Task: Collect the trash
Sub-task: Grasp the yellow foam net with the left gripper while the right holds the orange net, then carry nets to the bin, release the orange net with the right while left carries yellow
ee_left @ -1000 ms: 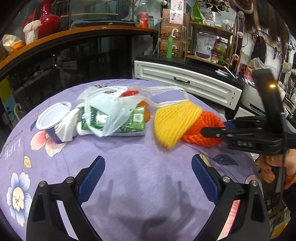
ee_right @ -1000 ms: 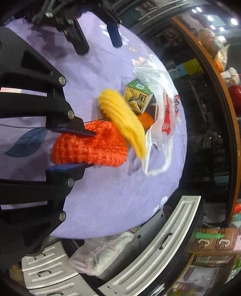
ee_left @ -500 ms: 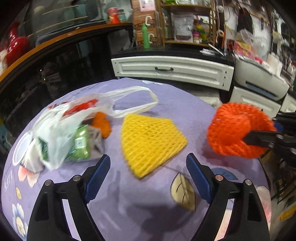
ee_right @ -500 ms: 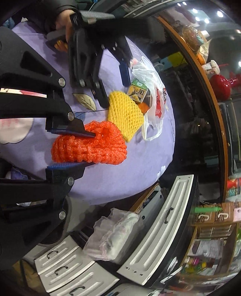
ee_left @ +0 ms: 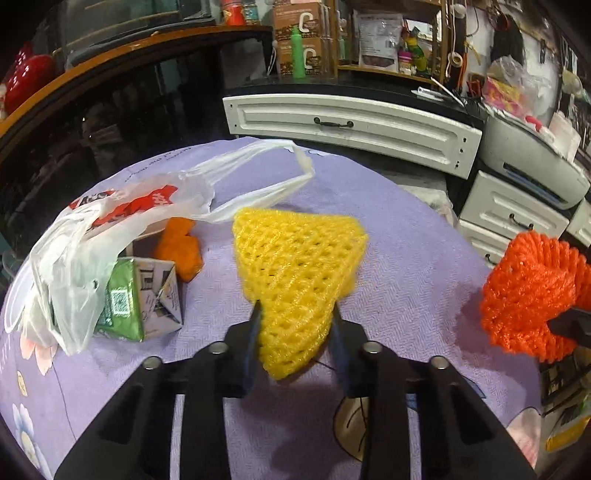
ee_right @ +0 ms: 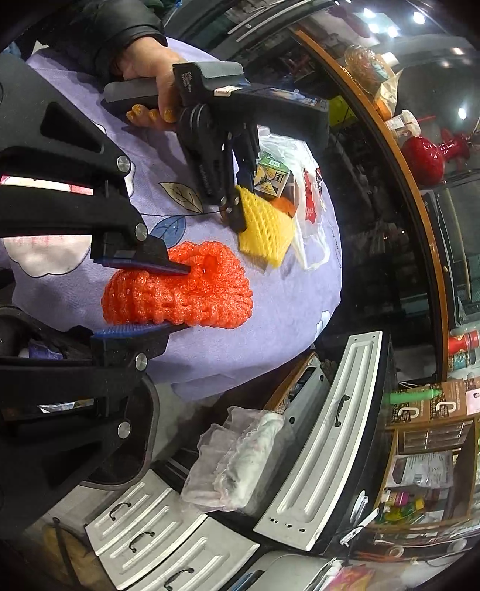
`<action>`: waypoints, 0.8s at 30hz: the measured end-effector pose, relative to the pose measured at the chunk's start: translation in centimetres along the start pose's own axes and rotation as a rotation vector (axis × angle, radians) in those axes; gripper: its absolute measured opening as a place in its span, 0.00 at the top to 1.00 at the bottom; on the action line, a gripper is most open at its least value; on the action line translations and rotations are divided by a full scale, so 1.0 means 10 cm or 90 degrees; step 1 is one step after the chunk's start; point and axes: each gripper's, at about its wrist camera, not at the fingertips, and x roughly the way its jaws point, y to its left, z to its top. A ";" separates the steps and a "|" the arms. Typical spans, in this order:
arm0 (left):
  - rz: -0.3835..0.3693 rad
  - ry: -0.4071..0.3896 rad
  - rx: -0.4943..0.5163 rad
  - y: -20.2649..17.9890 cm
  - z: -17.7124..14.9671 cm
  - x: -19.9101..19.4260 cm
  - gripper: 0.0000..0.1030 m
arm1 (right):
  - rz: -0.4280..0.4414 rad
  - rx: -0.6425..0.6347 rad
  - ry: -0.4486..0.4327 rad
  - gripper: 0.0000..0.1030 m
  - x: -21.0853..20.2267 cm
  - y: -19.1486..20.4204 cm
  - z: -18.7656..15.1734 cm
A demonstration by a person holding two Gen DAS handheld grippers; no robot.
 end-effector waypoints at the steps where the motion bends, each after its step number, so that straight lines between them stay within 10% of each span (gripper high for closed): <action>1: -0.003 -0.001 -0.004 0.00 0.00 -0.01 0.73 | 0.000 0.002 -0.001 0.76 -0.01 0.00 -0.01; 24: -0.066 -0.116 -0.052 -0.48 -0.68 -1.37 0.77 | -0.022 0.066 -0.035 0.76 -0.72 -0.06 -0.85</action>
